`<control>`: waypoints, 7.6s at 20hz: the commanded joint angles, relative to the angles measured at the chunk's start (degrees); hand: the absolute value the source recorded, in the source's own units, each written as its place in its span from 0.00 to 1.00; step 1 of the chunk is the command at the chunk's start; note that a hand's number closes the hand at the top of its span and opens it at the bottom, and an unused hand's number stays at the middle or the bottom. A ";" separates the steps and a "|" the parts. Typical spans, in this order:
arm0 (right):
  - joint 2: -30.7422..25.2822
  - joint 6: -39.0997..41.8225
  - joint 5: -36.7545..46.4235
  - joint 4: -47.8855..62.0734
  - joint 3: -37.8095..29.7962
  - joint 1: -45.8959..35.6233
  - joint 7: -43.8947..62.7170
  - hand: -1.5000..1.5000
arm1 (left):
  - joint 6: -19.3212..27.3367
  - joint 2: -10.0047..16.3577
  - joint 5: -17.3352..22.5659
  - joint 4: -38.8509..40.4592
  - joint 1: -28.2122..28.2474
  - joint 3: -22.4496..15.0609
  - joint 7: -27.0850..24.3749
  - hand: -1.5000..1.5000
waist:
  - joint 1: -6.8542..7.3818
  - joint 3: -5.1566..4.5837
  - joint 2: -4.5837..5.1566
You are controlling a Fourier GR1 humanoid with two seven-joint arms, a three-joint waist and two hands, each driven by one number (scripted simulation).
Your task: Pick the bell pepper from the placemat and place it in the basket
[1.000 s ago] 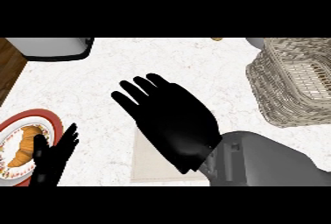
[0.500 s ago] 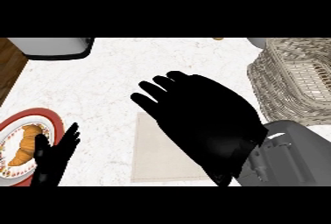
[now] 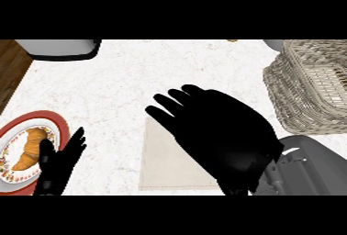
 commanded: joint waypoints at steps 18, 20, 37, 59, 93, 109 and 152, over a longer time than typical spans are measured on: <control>3.23 -10.44 30.33 11.58 10.79 17.20 -18.43 0.00 | -5.55 -2.58 -2.62 5.63 0.44 3.43 -0.60 0.50 | 0.53 -0.38 0.64; 4.05 -10.04 31.58 11.97 9.21 17.07 -18.80 0.00 | -4.39 -1.38 -2.96 -0.01 2.38 3.70 3.34 0.50 | 0.67 -0.35 0.48; 7.23 -22.25 46.45 24.09 9.72 24.05 -34.59 0.00 | -6.38 -6.01 -6.97 3.30 1.89 6.59 1.30 0.50 | 0.54 -0.37 0.52; 13.80 -24.87 59.00 41.19 4.98 23.10 -40.76 0.00 | -5.16 -11.18 -12.80 -1.55 2.94 7.30 5.19 0.50 | 0.63 -0.36 0.50; 17.85 -43.67 44.38 8.56 -15.38 54.23 -37.76 1.00 | -9.92 -9.88 -12.09 -2.28 7.83 14.35 3.31 0.50 | -2.40 -0.10 -0.14; 7.92 -28.19 16.13 -27.11 -49.45 36.95 -7.27 1.00 | -11.85 -9.37 -11.77 -2.73 4.96 14.56 6.63 0.50 | -0.17 -0.44 0.27; -19.41 -46.24 20.28 61.96 -60.37 17.59 -52.38 1.00 | -13.23 -13.04 -15.52 -1.97 0.75 15.51 8.78 0.50 | 1.33 -0.31 1.00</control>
